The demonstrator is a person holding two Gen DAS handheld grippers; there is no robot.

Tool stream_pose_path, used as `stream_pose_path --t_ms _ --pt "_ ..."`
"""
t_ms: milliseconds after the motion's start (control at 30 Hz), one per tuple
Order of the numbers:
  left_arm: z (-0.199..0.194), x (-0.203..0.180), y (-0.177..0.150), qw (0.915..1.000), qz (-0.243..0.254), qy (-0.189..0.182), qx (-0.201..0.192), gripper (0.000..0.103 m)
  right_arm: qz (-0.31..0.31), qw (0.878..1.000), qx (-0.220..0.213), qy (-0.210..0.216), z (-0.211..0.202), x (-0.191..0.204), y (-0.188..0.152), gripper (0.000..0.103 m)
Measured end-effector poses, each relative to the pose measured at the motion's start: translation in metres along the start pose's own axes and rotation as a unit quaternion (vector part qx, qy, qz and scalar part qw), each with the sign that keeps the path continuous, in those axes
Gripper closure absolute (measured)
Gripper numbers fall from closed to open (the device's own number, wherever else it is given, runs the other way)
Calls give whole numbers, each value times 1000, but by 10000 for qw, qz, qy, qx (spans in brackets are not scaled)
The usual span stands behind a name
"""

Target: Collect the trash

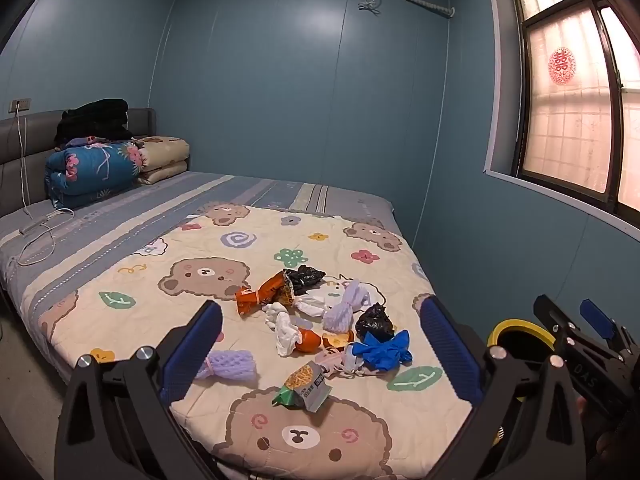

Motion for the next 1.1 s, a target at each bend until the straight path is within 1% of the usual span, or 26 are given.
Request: stream_pose_path --t_ms 1100 --pt "-1 -2 1 10000 -26 -37 -27 7 11 10000 90 -37 7 0 -6 8"
Point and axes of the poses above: each gripper's, at about its wrist camera, not at the fingertips, and z roughly the way its jaws point, x to its left, y to its top, the point moved 9 cm from there along z, roughly the way its jaws point, and after that the axes turned 14 degrees about x, right-handed, at the moved point
